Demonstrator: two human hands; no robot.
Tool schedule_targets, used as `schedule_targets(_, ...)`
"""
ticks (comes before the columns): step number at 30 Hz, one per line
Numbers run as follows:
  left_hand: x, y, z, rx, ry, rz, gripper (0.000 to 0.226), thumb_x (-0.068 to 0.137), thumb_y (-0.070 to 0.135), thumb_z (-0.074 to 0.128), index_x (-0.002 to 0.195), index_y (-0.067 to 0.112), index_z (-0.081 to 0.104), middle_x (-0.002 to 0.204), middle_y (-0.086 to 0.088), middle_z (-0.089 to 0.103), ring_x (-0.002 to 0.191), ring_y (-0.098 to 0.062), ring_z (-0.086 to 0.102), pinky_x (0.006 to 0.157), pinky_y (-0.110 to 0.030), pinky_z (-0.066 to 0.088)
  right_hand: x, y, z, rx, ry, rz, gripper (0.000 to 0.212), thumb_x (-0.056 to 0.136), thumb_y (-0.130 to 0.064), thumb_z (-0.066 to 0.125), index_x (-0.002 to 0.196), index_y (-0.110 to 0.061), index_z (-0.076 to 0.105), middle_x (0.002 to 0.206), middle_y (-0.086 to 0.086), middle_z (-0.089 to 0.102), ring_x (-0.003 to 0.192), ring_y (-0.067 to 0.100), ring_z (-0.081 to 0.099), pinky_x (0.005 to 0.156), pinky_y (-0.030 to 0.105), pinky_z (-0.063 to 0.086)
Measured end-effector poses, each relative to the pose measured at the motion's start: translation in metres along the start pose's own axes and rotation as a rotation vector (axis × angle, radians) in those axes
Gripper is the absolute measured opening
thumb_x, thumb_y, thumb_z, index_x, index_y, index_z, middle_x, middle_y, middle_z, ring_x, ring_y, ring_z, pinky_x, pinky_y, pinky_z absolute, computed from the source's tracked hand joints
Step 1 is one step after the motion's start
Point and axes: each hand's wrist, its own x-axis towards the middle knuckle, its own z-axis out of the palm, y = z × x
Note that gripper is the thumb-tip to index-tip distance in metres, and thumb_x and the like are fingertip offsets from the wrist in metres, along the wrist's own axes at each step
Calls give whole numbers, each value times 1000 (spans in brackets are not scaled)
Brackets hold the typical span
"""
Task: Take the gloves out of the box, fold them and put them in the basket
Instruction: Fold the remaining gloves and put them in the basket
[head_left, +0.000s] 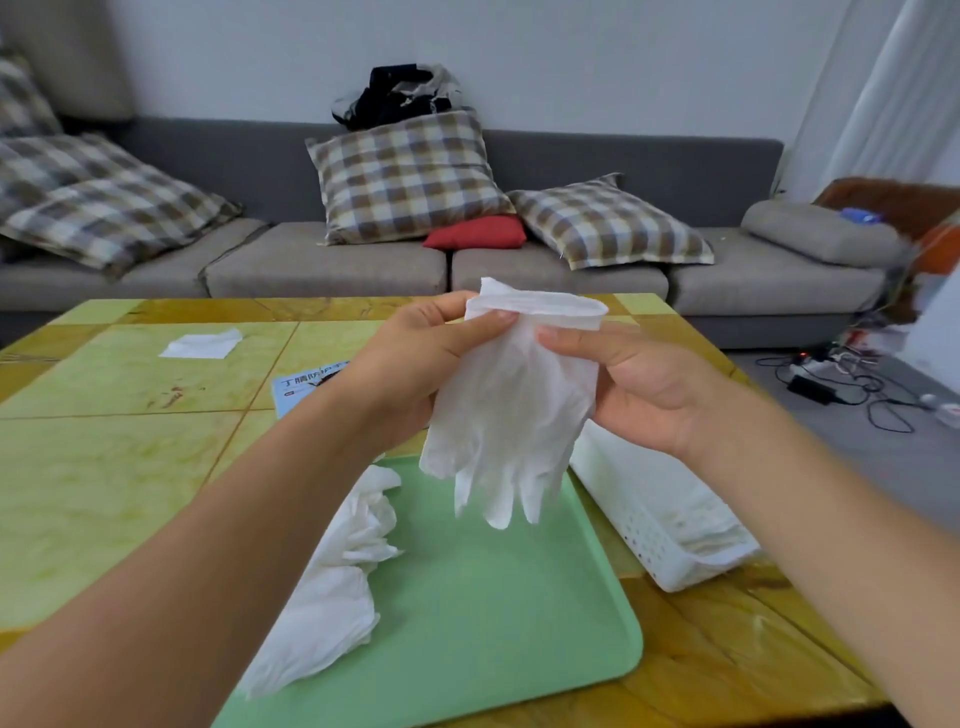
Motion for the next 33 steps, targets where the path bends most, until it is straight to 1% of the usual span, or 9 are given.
schedule_targets(4, 4, -4, 14, 12, -4, 7, 21, 95, 18, 65, 113, 7, 71, 105, -16, 75, 92, -27, 73, 82, -39, 61, -11, 10, -12, 20, 23, 159, 52, 82, -27, 71, 131, -10, 66, 124, 12, 71, 119, 27, 67, 103, 43, 51)
schedule_targets(7, 5, -6, 24, 80, 36, 35, 22, 95, 21, 66, 111, 7, 72, 103, -15, 76, 94, -29, 74, 83, -41, 61, -20, 3, -25, -32, 61, 48, 50, 83, -23, 71, 131, -7, 66, 124, 12, 71, 115, 27, 68, 102, 42, 52)
schedule_targets(11, 5, 0, 41, 154, 43, 85, 26, 93, 26, 68, 111, 8, 74, 103, -9, 77, 98, -26, 74, 84, -38, 61, -36, -24, -42, -115, 99, -103, 47, 79, -15, 73, 125, -6, 69, 117, 12, 74, 102, 24, 72, 86, 37, 59)
schedule_targets(17, 38, 2, 73, 203, 54, 110, 34, 91, 25, 73, 113, 0, 70, 109, -19, 73, 87, -23, 70, 83, -42, 60, -38, -64, -74, -252, 195, -127, 50, 81, 0, 71, 131, -2, 64, 123, 17, 71, 114, 30, 69, 97, 42, 57)
schedule_targets(20, 67, 3, 87, 229, 59, 42, 31, 91, 24, 74, 112, 2, 71, 104, -13, 77, 84, -20, 75, 66, -29, 62, -18, -81, -93, -346, 260, -100, 47, 86, 2, 69, 132, -2, 63, 125, 16, 70, 118, 31, 67, 103, 46, 52)
schedule_targets(23, 95, 15, 93, 200, 99, 87, 20, 91, 19, 73, 101, 2, 71, 101, -13, 77, 81, -20, 75, 67, -30, 63, 5, -99, -100, -408, 268, -146, 50, 88, -3, 71, 137, 0, 59, 128, 18, 68, 120, 33, 65, 106, 45, 50)
schedule_targets(26, 117, 37, 98, 134, 92, 262, 8, 91, 17, 73, 90, 9, 71, 96, -15, 74, 80, -23, 69, 80, -39, 60, 19, -128, -109, -408, 256, -330, 44, 87, -5, 72, 130, -2, 63, 123, 19, 70, 107, 31, 68, 98, 45, 52)
schedule_targets(29, 124, 40, 100, 226, 64, 426, 8, 91, 17, 73, 86, 11, 70, 82, -6, 71, 65, -9, 63, 62, -25, 54, 20, -134, -123, -445, 219, -451, 21, 86, -3, 72, 104, -13, 70, 100, 5, 75, 93, 20, 71, 83, 36, 57)
schedule_targets(33, 118, -29, 96, 585, -63, 334, 7, 89, 23, 76, 84, 18, 76, 69, 7, 65, 56, -4, 50, 54, -17, 40, 12, -72, -162, -718, 166, -391, 22, 82, 9, 72, 87, -12, 67, 79, -4, 69, 72, 6, 64, 69, 19, 51)
